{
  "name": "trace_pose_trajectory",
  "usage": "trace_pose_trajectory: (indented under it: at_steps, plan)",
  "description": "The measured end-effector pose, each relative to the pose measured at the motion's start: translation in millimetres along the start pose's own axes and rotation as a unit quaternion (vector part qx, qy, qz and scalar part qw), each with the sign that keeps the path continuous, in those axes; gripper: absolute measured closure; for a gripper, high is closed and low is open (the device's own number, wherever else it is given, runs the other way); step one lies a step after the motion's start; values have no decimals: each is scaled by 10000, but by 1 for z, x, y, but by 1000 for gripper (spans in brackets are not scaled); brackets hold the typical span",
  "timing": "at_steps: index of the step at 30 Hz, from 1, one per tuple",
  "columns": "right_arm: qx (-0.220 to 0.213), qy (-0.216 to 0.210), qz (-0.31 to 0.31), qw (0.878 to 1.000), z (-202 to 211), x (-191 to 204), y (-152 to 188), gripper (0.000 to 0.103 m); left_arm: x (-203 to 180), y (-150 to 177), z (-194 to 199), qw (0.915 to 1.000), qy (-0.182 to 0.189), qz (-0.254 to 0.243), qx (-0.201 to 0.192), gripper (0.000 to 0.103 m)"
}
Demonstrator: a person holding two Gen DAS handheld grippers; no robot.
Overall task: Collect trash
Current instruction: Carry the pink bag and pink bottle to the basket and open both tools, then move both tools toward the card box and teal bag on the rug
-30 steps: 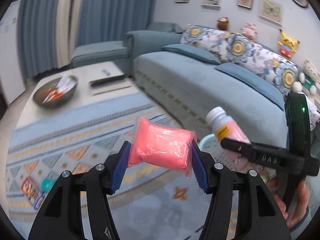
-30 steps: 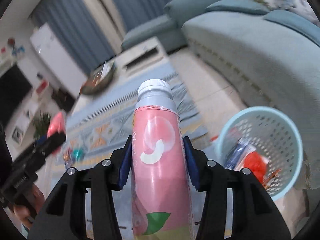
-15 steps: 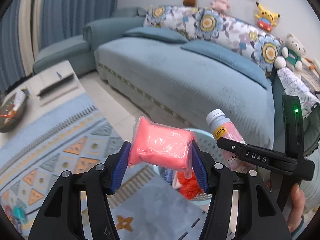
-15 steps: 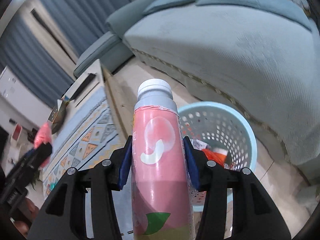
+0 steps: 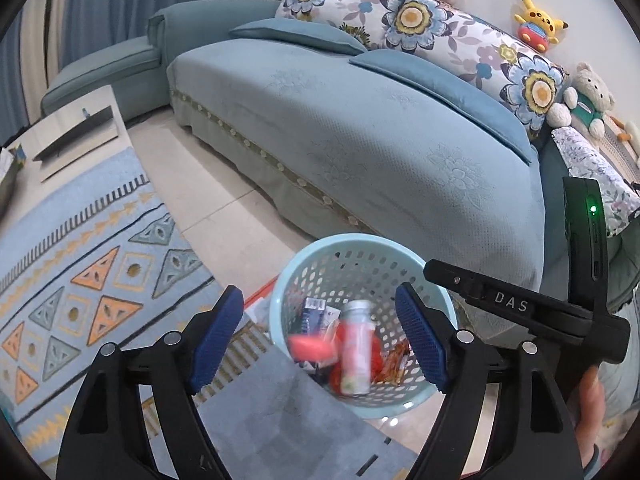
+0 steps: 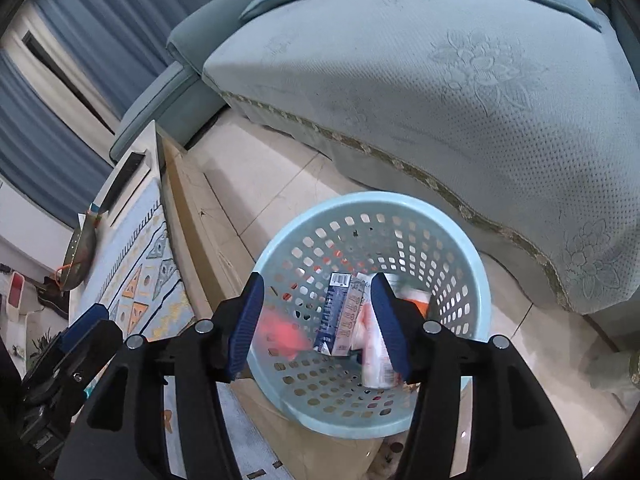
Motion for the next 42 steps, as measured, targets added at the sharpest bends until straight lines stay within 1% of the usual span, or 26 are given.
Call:
trace_pose_trajectory:
  at_steps: [4, 6, 8, 10, 11, 13, 16, 18, 21, 22, 25, 26, 27, 28, 29, 30, 31, 32, 33, 34, 36, 37, 39, 40, 42]
  plan:
    - [-36, -60, 115, 9999, 3, 9, 0, 51, 5, 2, 13, 9999, 114, 98, -82, 26]
    - [-132, -136, 216, 9996, 9, 18, 0, 51, 8, 3, 25, 9997, 135, 143, -170, 26]
    - [-308, -229, 383, 9985, 19, 28, 2, 51, 12, 5, 42, 9992, 172, 200, -295, 26]
    - [-503, -268, 570, 9967, 29, 41, 5, 51, 20, 10, 66, 9983, 177, 277, -484, 26]
    - [-638, -361, 698, 9949, 36, 50, 8, 51, 26, 14, 79, 9977, 147, 314, -585, 26]
    - [-866, -544, 937, 9903, 47, 67, 16, 51, 39, 23, 102, 9962, 70, 425, -752, 26]
    - [-1193, -544, 1482, 9802, 55, 100, 36, 51, 68, 41, 134, 9932, -101, 670, -942, 26]
    - [-1168, -611, 1742, 9759, 53, 119, 49, 51, 94, 60, 154, 9904, -318, 894, -1002, 26]
    - [-1044, -672, 2164, 9684, 46, 154, 70, 51, 139, 88, 180, 9838, -737, 1298, -991, 26]
    - [-1002, -685, 2274, 9662, 45, 167, 75, 51, 155, 98, 189, 9804, -868, 1461, -998, 26]
    - [-808, -1025, 2576, 9574, 43, 208, 97, 51, 207, 125, 211, 9668, -1200, 2036, -971, 26]
    - [-730, -1149, 2692, 9534, 41, 226, 106, 51, 230, 138, 219, 9587, -1367, 2302, -963, 26]
    - [-678, -1207, 2767, 9509, 40, 236, 111, 51, 244, 145, 224, 9527, -1486, 2474, -956, 26]
    - [-579, -1289, 2928, 9457, 36, 254, 120, 51, 265, 156, 230, 9425, -1655, 2746, -943, 26]
    - [-517, -1322, 3034, 9422, 33, 267, 128, 51, 288, 168, 235, 9315, -1743, 3055, -923, 26]
    - [-423, -1362, 3154, 9382, 28, 282, 135, 51, 303, 176, 238, 9234, -1754, 3291, -905, 26]
    - [-340, -1402, 3244, 9348, 23, 294, 141, 51, 322, 188, 241, 9128, -1732, 3589, -892, 26]
    - [-201, -1471, 3408, 9283, 14, 314, 151, 51, 344, 201, 242, 9002, -1677, 3918, -898, 26]
    - [-152, -1479, 3503, 9248, 10, 325, 158, 51, 358, 211, 243, 8924, -1657, 4098, -908, 26]
    - [-86, -1464, 3678, 9183, 1, 343, 168, 51, 373, 221, 243, 8844, -1671, 4264, -900, 26]
    - [35, -1475, 3919, 9081, -11, 370, 185, 51, 398, 234, 236, 8746, -1697, 4467, -823, 26]
    - [89, -1478, 4041, 9026, -19, 381, 193, 51, 403, 237, 231, 8733, -1692, 4501, -777, 26]
    - [237, -1469, 4354, 8879, -40, 409, 213, 51, 417, 246, 219, 8670, -1733, 4623, -683, 26]
    - [293, -1475, 4451, 8828, -47, 417, 221, 51, 423, 251, 214, 8650, -1731, 4664, -654, 26]
    - [453, -1511, 4678, 8697, -64, 433, 237, 51, 435, 256, 199, 8615, -1642, 4767, -600, 26]
Point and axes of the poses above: each gripper's, at about its wrist camera, not at the fingertips, and z roughly against the way its jaws point, x to its left, y to its underside, the point moved 4 cm from there along -z, roughly the way its jaws point, and after that the axes turned 8 degrees about x, right-handed, at the moved point
